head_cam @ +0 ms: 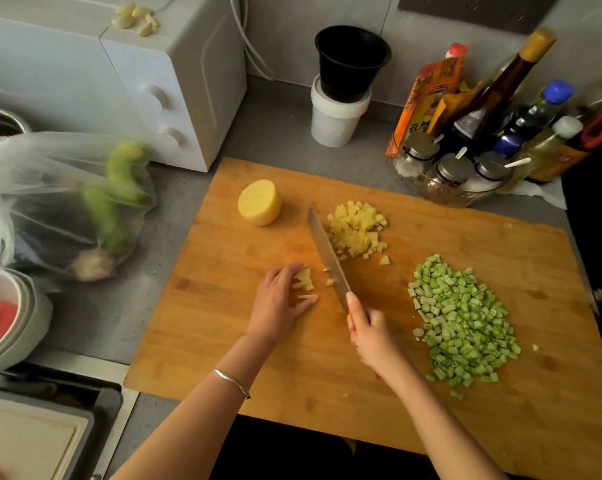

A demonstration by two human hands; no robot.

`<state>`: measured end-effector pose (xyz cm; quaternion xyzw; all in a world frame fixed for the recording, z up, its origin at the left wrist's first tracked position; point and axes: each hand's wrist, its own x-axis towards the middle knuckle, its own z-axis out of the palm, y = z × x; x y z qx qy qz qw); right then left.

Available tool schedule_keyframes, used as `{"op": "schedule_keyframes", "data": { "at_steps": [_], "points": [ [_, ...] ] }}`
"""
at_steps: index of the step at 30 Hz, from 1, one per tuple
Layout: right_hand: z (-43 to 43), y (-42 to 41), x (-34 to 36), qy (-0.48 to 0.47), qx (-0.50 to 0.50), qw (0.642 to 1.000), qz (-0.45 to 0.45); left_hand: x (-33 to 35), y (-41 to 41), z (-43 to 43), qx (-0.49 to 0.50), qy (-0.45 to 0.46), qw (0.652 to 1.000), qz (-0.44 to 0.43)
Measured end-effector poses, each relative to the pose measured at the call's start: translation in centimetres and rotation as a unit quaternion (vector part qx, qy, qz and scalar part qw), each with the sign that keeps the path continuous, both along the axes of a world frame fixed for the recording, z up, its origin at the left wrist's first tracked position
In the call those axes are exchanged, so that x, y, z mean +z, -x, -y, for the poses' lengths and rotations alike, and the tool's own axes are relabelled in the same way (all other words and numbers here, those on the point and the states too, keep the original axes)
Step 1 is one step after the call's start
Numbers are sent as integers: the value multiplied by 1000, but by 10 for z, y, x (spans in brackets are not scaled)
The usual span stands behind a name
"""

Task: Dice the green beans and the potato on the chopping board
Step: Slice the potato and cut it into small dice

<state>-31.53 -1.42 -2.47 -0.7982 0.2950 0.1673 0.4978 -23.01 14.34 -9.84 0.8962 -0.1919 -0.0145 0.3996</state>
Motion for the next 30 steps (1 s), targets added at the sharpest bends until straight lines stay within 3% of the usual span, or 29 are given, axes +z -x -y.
{"op": "schedule_keyframes", "data": {
  "at_steps": [11,30],
  "points": [
    [-17,6,12,-102,-35,994,19,4,4,-14,-12,7,999,41],
    [-44,8,13,-67,-45,997,4,-1,7,-24,-1,26,998,58]
  ]
}}
